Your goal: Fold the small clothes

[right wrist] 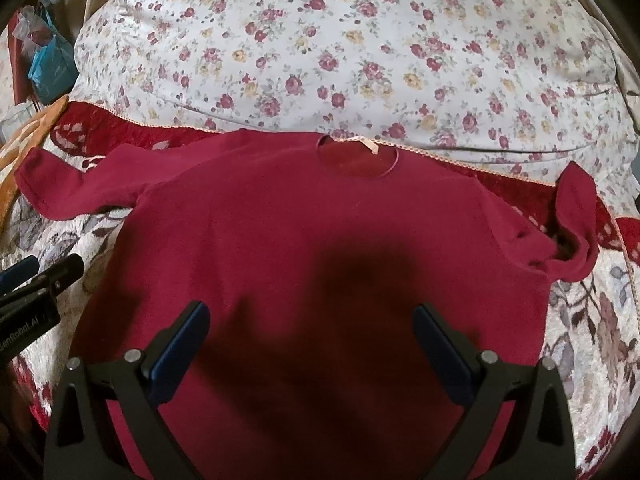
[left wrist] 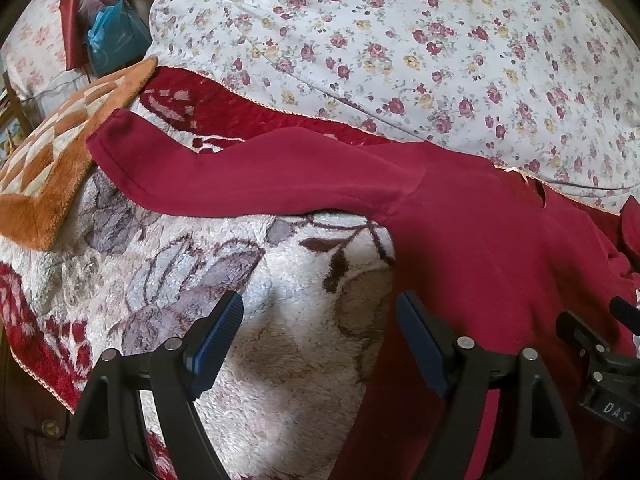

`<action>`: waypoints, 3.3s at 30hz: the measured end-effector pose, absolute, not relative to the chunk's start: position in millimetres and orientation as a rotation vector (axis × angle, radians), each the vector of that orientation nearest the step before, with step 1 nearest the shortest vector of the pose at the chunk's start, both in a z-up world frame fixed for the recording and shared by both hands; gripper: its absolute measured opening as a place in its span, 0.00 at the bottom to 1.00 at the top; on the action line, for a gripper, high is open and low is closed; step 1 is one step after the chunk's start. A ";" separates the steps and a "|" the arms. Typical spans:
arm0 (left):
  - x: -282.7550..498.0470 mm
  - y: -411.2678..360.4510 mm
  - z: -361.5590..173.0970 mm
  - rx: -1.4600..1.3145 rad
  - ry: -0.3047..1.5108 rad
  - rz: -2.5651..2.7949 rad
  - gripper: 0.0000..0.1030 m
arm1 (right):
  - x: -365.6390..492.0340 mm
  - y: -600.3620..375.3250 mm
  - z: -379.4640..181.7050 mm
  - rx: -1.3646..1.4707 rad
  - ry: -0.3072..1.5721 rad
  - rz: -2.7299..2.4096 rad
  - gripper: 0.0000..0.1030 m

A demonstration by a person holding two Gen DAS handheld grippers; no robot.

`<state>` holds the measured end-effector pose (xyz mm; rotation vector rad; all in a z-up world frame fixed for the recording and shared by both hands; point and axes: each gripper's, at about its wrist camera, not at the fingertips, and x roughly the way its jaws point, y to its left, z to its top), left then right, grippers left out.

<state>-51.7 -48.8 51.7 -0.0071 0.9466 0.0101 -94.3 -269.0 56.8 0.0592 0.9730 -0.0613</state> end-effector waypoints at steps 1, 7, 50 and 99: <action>-51.3 -47.9 51.4 -0.008 0.948 0.010 0.58 | -94.4 -268.7 56.3 0.059 0.974 -0.060 0.99; -42.6 -29.4 49.1 -0.040 0.963 0.031 0.58 | -92.1 -264.5 55.2 0.053 0.981 -0.049 0.99; 34.5 -81.9 117.5 -0.135 0.765 -0.207 0.00 | -92.5 -309.5 55.8 0.192 0.991 -0.042 1.00; 7.6 -82.0 72.7 -0.008 0.915 -0.204 0.27 | -18.3 -443.7 57.3 0.044 0.926 -0.368 0.17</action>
